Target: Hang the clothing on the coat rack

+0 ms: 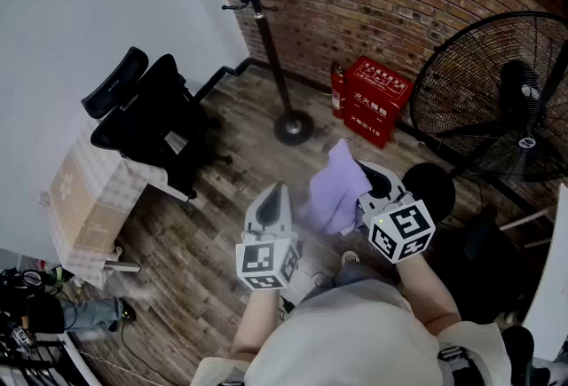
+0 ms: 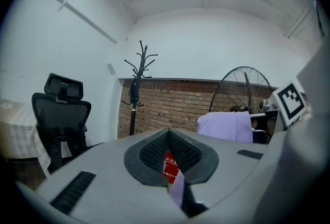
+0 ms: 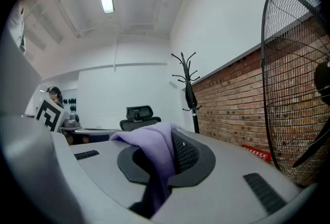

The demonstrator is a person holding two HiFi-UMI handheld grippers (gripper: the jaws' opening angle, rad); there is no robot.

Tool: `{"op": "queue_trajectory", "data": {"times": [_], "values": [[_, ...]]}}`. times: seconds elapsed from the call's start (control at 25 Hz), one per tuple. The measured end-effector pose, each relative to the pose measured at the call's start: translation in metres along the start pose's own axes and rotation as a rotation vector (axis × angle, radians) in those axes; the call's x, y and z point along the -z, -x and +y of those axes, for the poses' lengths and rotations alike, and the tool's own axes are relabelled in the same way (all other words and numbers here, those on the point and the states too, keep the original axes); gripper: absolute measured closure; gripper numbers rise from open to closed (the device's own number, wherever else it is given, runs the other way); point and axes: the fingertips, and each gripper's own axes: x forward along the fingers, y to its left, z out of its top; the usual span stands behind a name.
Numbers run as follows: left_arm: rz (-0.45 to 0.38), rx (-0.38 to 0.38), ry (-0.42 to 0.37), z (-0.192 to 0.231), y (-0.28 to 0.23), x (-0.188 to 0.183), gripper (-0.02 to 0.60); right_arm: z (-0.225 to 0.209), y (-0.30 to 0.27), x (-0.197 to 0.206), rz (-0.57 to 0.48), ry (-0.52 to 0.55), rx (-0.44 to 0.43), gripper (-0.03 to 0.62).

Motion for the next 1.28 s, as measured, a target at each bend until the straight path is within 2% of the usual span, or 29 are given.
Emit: {"op": "queue_trajectory", "data": {"times": [0.12,0.64,1.28], "values": [[0.015,-0.002,0.005,-0.006,0.009,0.006,0.578,0.002,0.009,0.004,0.012,-0.003,-0.003,0.576],[-0.021,-0.011,0.002,-0.001,0.031,-0.003,0.578,0.027,0.017,0.000,0.013,0.049,-0.034,0.576],[-0.016,-0.049,0.007,0.039,0.048,-0.003,0.578,0.046,-0.006,0.001,0.033,0.052,-0.006,0.576]]}}
